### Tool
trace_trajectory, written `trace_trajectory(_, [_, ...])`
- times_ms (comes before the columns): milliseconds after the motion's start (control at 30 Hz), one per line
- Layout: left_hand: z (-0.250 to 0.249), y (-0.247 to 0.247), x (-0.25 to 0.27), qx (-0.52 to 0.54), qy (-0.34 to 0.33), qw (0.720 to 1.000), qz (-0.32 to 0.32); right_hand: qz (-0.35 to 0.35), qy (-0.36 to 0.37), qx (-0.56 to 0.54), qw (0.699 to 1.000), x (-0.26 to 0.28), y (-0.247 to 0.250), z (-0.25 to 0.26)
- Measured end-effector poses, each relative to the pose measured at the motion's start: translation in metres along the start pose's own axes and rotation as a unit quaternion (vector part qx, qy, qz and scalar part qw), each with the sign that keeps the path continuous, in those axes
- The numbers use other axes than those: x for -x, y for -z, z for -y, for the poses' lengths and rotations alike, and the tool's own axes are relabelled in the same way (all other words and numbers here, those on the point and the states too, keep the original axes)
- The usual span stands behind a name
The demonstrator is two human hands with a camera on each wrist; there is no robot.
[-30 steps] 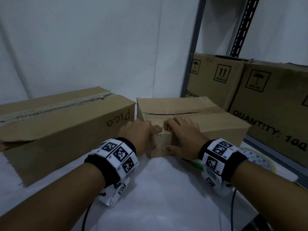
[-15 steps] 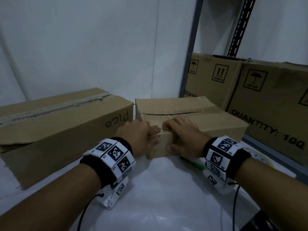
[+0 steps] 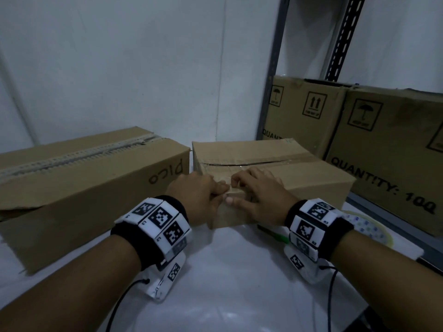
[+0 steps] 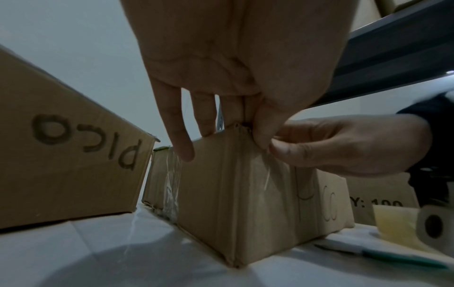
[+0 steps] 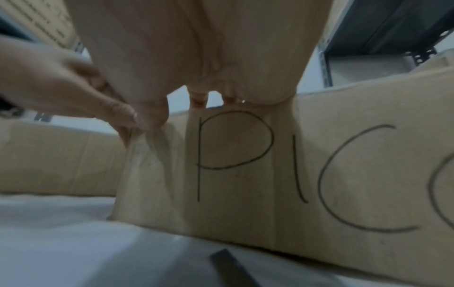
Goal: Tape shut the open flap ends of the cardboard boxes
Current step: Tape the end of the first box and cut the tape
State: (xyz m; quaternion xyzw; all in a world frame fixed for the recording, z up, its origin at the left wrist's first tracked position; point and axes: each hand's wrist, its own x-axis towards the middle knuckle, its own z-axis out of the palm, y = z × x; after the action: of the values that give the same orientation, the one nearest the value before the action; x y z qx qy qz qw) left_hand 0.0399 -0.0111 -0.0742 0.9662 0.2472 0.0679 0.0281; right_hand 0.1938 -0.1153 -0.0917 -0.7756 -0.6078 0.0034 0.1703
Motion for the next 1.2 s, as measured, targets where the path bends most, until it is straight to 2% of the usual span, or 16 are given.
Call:
trace_trajectory(267, [-0.002,0.011,0.006,-0.028,-0.023,0.998,0.041,0.002,0.016,0.077,0.997,-0.001,-0.001,0.005])
trace_trajectory(667, [0.0,0.002,-0.002,0.045,0.043,0.998,0.013,0.013,0.032,0.071,0.997,0.001,0.001,0.001])
trace_trajectory(867, [0.0,-0.001,0.002,0.05,0.015,0.999,0.011,0.055,0.04,-0.001,0.998,-0.001,0.011,-0.006])
trace_trajectory(933, [-0.001,-0.001,0.003,0.055,0.01,0.998,0.02,0.047,0.028,-0.038,0.998,-0.003,0.013,-0.006])
trace_trajectory(1000, [0.0,0.002,0.003,0.055,0.009,0.998,0.027,0.04,0.019,-0.045,0.998,-0.006,0.012,-0.007])
trace_trajectory(1200, [0.005,0.006,0.0,0.073,-0.003,0.996,0.054,0.079,0.02,-0.047,0.996,-0.004,0.017,-0.008])
